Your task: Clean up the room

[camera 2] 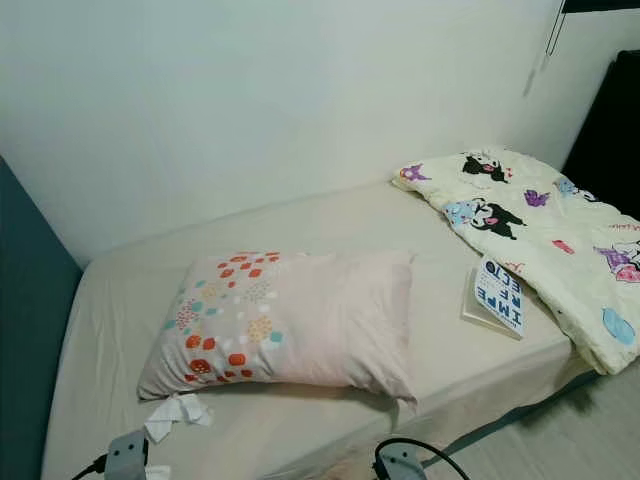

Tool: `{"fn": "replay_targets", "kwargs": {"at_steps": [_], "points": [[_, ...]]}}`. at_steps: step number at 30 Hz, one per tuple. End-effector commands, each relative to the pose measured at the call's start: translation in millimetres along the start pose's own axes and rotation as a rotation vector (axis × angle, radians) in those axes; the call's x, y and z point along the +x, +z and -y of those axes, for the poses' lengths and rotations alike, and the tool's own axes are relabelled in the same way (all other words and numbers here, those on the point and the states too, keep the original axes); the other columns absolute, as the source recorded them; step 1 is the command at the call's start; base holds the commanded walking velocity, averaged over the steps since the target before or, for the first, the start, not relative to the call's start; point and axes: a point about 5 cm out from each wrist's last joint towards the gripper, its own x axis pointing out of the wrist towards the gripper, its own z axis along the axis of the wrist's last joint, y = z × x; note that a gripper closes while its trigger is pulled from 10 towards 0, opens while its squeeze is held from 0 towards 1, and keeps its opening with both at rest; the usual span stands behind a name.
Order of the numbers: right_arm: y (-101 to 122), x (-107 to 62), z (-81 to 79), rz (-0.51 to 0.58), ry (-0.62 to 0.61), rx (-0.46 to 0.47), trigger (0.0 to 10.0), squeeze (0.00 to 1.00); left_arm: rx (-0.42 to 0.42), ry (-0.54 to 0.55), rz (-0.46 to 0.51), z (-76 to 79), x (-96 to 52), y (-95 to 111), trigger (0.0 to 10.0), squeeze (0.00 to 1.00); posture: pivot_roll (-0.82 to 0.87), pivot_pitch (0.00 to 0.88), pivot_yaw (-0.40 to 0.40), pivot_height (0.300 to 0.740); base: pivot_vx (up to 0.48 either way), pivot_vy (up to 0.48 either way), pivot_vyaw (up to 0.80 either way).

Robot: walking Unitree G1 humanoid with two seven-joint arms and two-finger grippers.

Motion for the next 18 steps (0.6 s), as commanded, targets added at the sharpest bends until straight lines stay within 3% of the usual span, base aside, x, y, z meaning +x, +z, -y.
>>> {"fn": "replay_targets", "kwargs": {"at_steps": [1,18], "points": [[-5.6,0.2,-6.4,-0.02,0.016,-0.005,10.0,0.0,0.006,0.005,-0.013,-1.7,-1.0,-4.6,10.0,0.0,-0.04,0.0,0.004,0.74,0.0,0.0,0.0],[-10.6,-0.6,-3.8,-0.033,0.011,-0.013,10.0,0.0,-0.005,-0.001,-0.011,-3.4,-2.2,-8.3,10.0,0.0,-0.04,0.0,0.002,0.74,0.0,0.0,0.0]]}}
